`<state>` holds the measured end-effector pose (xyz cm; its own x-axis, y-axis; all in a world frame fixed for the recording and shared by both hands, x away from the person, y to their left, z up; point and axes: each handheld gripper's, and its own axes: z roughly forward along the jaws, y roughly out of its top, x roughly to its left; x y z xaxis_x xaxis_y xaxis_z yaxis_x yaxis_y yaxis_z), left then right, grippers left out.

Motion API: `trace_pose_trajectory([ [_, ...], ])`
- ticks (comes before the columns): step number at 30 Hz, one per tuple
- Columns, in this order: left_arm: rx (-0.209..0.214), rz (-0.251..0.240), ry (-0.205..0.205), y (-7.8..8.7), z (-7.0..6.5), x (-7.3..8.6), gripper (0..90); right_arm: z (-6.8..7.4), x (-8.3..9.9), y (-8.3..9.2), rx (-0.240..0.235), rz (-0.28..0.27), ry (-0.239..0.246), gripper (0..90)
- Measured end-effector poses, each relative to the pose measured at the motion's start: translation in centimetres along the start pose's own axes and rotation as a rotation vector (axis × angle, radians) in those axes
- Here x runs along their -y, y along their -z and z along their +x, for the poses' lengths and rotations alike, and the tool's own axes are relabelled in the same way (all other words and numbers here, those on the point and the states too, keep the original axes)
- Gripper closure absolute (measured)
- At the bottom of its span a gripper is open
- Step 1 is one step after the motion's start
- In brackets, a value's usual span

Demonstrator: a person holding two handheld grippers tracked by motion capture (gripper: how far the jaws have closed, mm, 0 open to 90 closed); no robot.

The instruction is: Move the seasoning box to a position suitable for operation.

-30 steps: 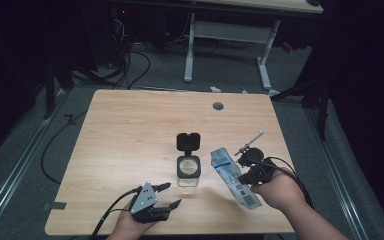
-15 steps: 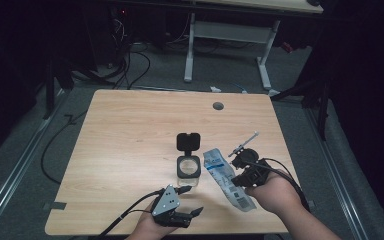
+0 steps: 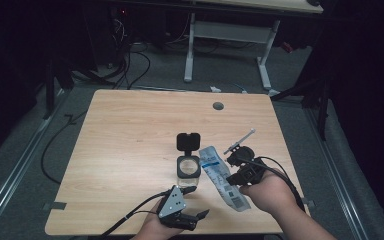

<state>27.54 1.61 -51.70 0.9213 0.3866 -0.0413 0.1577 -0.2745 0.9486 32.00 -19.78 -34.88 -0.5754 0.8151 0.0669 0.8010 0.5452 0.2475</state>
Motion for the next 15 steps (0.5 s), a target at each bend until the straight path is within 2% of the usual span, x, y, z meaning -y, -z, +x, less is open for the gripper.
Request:
trace_pose_trajectory([
  [4, 0.01, 0.002, -0.007, -0.8, -0.4, -0.2, 19.3, 0.2, -0.2, 0.0, -0.004, 0.007, 0.0, 90.0],
  [10, 0.031, 0.042, -0.037, -2.4, -1.4, -0.4, 19.8, 0.2, -0.5, -0.5, -0.014, 0.036, 0.018, 90.0],
  [11, 0.035, 0.042, -0.042, -2.6, -1.6, -0.5, 19.7, 0.3, -0.5, -0.6, -0.017, 0.046, 0.008, 90.0],
  [13, 0.031, 0.04, -0.052, -3.0, -1.8, -0.5, 19.4, 0.2, -0.7, -0.6, -0.013, 0.058, 0.014, 90.0],
  [15, 0.025, 0.037, -0.043, -3.4, -1.8, -0.6, 19.6, 0.2, -0.9, -0.6, -0.011, 0.065, 0.023, 90.0],
])
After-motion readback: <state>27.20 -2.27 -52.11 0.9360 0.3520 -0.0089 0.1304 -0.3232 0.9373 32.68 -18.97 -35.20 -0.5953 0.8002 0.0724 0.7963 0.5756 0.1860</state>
